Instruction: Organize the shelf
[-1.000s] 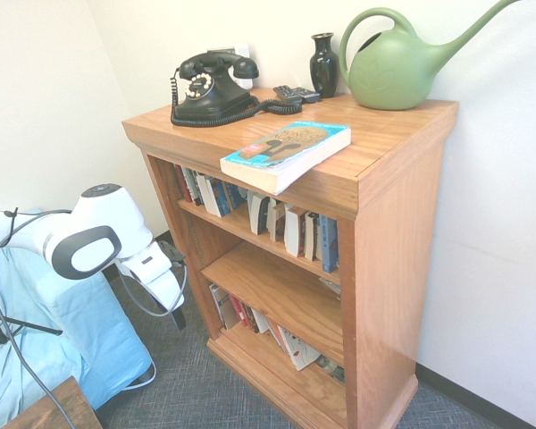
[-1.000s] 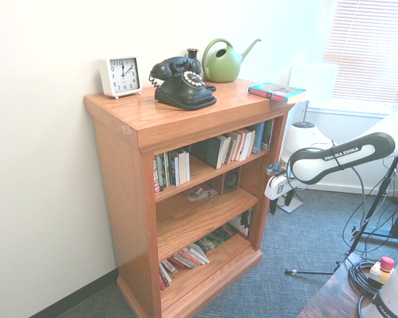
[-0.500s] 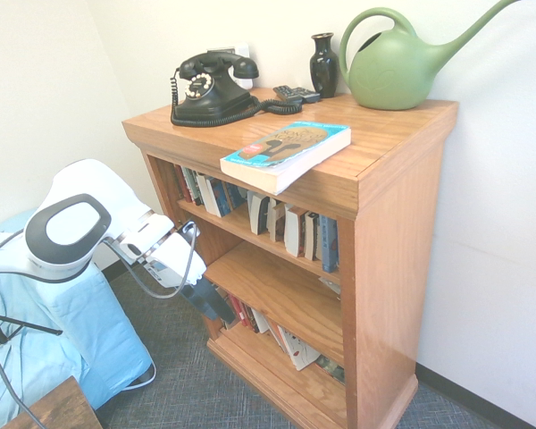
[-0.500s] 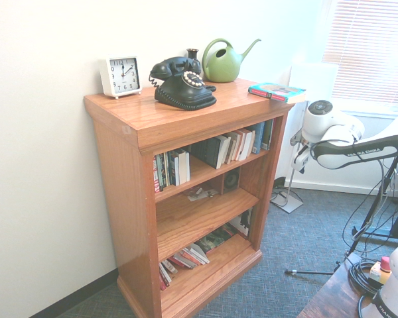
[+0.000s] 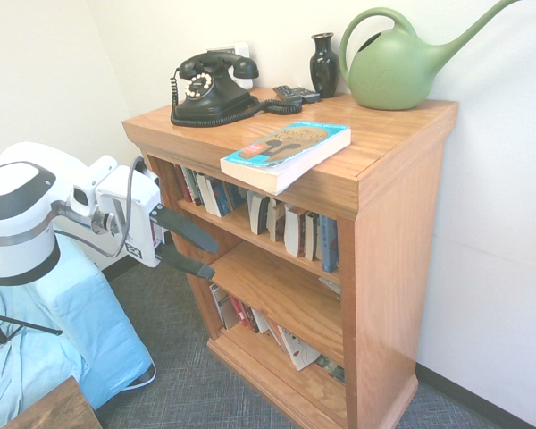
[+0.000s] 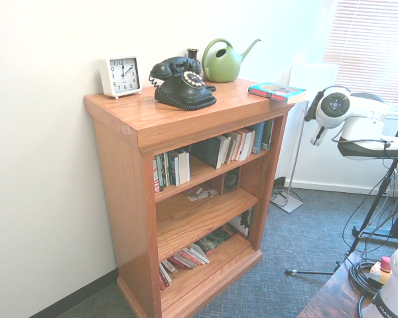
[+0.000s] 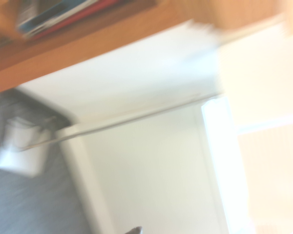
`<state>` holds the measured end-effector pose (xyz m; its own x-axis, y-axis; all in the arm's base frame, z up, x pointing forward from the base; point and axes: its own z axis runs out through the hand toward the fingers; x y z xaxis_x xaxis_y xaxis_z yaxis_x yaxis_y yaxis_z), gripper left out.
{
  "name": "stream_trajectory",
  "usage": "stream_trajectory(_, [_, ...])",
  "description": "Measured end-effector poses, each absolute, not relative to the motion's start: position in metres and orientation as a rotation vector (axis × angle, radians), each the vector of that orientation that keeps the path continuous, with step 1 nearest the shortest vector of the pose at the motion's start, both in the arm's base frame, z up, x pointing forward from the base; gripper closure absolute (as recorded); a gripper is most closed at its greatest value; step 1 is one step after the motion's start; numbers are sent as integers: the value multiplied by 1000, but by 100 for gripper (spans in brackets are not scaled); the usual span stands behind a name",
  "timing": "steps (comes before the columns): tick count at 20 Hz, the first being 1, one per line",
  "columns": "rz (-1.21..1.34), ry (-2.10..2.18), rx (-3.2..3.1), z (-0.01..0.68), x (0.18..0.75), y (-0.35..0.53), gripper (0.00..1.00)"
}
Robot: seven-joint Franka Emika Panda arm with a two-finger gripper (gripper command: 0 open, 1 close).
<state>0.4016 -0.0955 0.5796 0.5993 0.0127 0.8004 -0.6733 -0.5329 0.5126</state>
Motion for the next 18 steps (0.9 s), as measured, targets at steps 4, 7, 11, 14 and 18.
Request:
stream_trajectory(4, [1046, -383, 1882, 586, 413, -75, 0])
stream_trajectory(7, [1066, -320, 1843, 590, 421, -75, 0])
stream_trajectory(11, [1080, -276, 1812, 592, 438, -79, 0])
stream_trajectory(14, [1098, -246, 1807, 591, 455, -76, 0])
stream_trajectory(18, [1099, -239, 1806, 592, 476, -79, 0])
